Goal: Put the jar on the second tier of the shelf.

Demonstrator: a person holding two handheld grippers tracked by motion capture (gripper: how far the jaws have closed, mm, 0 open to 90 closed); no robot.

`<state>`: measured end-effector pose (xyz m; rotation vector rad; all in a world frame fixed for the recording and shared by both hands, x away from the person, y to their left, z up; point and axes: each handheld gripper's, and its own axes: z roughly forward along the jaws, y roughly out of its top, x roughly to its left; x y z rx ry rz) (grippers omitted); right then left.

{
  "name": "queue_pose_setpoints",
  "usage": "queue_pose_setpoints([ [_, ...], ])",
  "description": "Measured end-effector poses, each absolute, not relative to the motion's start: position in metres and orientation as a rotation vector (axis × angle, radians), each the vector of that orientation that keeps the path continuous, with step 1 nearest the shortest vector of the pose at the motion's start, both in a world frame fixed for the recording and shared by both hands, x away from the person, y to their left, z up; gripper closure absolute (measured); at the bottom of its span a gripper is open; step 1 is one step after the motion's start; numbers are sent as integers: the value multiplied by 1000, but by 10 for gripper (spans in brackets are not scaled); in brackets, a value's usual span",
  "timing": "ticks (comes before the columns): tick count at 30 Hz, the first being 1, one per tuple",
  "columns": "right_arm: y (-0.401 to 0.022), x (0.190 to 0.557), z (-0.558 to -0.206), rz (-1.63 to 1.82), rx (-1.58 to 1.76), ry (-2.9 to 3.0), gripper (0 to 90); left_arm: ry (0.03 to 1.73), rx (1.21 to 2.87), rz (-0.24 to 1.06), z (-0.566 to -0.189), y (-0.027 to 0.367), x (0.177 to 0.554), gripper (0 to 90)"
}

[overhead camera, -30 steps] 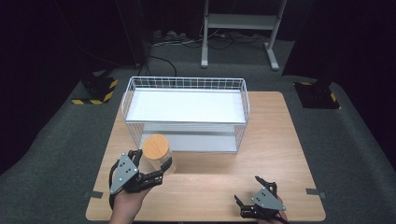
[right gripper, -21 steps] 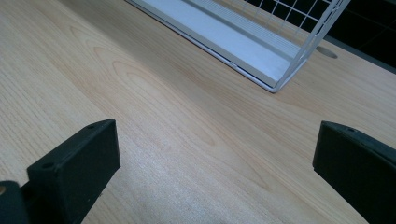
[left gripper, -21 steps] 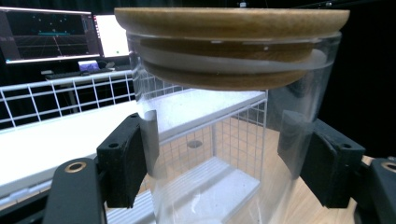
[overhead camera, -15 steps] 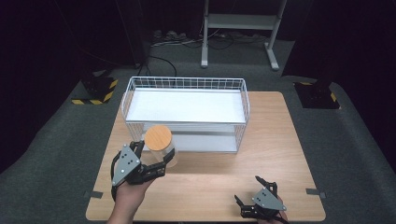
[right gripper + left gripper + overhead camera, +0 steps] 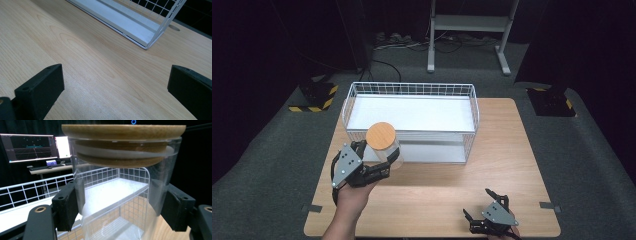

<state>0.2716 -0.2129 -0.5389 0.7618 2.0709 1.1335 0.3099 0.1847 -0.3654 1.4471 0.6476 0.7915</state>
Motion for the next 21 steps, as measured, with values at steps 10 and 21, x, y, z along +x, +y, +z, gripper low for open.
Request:
queue_pose_setpoints([
  [10,-213,272,-539,1132,756,2074,2,638,1429,801,-355,183,318,261],
  [21,-213,271,-539,1136,754,2073,2,638,1408,797,-348,180,328,261],
])
